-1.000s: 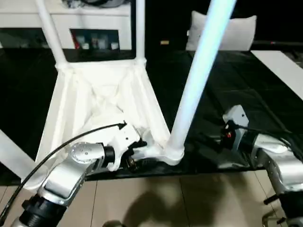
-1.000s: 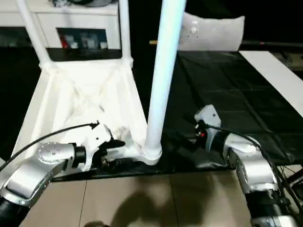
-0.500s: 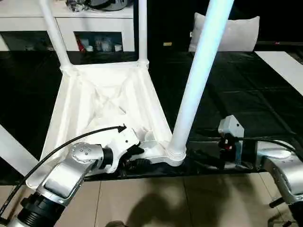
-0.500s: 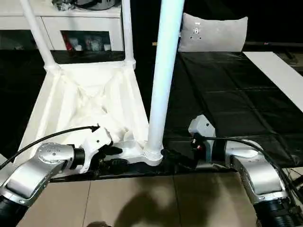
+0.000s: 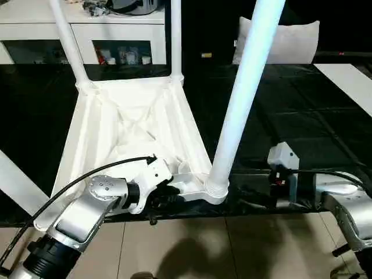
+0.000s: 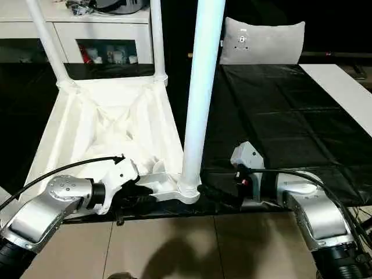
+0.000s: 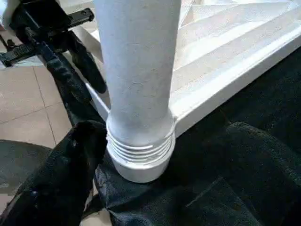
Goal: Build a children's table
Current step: Rotate leg to tighten
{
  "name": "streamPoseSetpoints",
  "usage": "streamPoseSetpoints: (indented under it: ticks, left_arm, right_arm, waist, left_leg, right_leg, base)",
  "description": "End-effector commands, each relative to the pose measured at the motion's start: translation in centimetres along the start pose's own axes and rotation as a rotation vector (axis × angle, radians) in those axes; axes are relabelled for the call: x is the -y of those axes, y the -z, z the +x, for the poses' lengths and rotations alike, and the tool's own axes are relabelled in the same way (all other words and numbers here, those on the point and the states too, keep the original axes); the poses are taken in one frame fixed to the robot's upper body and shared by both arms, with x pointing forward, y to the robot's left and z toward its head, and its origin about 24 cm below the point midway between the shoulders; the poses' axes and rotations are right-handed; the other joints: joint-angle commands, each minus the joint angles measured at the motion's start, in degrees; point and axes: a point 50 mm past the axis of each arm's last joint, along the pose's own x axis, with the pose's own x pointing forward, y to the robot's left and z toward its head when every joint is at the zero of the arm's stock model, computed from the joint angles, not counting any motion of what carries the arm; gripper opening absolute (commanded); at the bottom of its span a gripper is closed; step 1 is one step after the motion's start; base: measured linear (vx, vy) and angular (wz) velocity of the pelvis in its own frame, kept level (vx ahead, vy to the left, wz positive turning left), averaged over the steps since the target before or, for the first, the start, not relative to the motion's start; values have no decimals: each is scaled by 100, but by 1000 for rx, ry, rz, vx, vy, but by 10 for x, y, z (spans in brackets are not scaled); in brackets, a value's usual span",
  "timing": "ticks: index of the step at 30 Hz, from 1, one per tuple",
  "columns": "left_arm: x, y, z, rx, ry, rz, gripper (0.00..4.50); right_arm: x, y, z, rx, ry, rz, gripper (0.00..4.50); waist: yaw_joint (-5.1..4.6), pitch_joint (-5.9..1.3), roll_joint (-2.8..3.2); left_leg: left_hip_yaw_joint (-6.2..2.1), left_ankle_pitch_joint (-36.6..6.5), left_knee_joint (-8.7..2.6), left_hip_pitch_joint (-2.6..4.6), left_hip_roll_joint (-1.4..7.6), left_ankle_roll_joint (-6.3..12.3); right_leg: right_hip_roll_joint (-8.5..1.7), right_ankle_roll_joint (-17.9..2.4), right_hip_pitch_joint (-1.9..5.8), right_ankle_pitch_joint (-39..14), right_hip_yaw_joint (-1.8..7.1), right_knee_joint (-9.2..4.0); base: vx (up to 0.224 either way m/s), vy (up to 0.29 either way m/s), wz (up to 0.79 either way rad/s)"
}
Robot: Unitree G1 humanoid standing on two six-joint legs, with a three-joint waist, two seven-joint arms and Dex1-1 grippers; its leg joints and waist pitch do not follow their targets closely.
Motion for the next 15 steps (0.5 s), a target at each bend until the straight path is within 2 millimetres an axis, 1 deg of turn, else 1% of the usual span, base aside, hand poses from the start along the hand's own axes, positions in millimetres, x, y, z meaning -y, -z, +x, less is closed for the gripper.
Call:
streamPoseSetpoints:
  ticks: [1,3,5,6,7,8,9,10,11,12,13,14,15]
  left_arm:
    - [-3,1,-1,-16,-13,7,53]
    - [-3,2,-1,-17,-10,13,32]
    - [-4,2,-1,-4,-7,32,30]
    - [-4,1,-1,4,-6,41,24]
    - [-1,-6,0,92,41,113,16]
    - [-2,-6,0,98,47,120,10]
    - [-2,-8,0,115,64,143,4]
    - [-4,-8,1,117,74,160,4]
    - [-7,-8,2,115,83,174,4]
    - [-10,-8,3,112,92,191,4]
    - [-12,-8,4,111,103,211,4]
    - [-15,-10,6,107,112,234,4]
    - [-17,-11,9,101,127,273,4]
  right_arm:
    - [0,-3,3,13,-18,-9,450]
    - [0,-3,4,16,-16,-11,450]
    - [0,-2,6,19,-16,-11,450]
    - [0,-2,6,19,-16,-10,450]
    - [1,-2,7,27,-17,-8,450]
    - [1,-2,7,28,-17,-8,450]
    - [1,-3,8,32,-16,-9,450]
    - [1,-3,8,36,-16,-9,450]
    - [0,-4,8,39,-17,-8,450]
    - [0,-4,8,43,-17,-7,450]
    - [0,-4,8,44,-17,-7,450]
    - [0,-4,8,44,-18,-8,450]
    - [0,-4,7,43,-19,-9,450]
  waist:
    - [0,-328,4]
    - [-1,-326,6]
    - [-4,-333,-24]
    - [-8,-338,-11]
    - [-17,-339,-12]
    - [-27,-361,-16]
    - [-23,-362,-10]
    - [-33,-367,-18]
    - [-34,-361,-19]
    - [-28,-362,-18]
    - [-17,-349,-16]
    - [1,-349,-13]
    - [10,-352,31]
  left_leg:
    - [-75,-1593,-420,8,132,191]
    - [-77,-1598,-423,5,130,193]
    - [-77,-1530,-425,-3,131,205]
    - [-82,-1504,-427,-8,135,200]
    - [-78,-1463,-418,-19,123,215]
    - [-73,-1380,-411,-24,126,211]
    - [-77,-1344,-408,-27,125,225]
    - [-73,-1292,-408,-32,133,227]
    - [-55,-1262,-400,-20,117,262]
    - [-58,-1260,-402,-20,118,263]
    - [-48,-1280,-400,-22,100,280]
    - [-52,-1333,-406,-8,111,260]
    - [-53,-1364,-404,1,114,234]
  right_leg:
    - [-398,-563,255,-2364,290,-567]
    - [-400,-541,252,-2418,285,-573]
    - [-405,-524,254,-2400,290,-570]
    - [-407,-523,259,-2361,291,-562]
    - [-403,-530,260,-2279,290,-569]
    - [-401,-559,274,-2086,300,-538]
    - [-400,-577,271,-2013,298,-534]
    - [-398,-614,281,-1870,301,-506]
    - [-382,-622,265,-1826,304,-516]
    - [-391,-631,272,-1831,305,-510]
    - [-388,-577,266,-1985,302,-539]
    - [-404,-527,263,-2161,300,-557]
    - [-408,-509,256,-2224,303,-553]
  base:
    - [0,0,0]
    - [0,0,0]
    - [0,0,0]
    - [0,0,0]
    - [0,0,0]
    - [0,0,0]
    - [0,0,0]
    - [0,0,0]
    - [0,0,0]
    - [0,0,0]
    - [0,0,0]
    - [0,0,0]
    - [0,0,0]
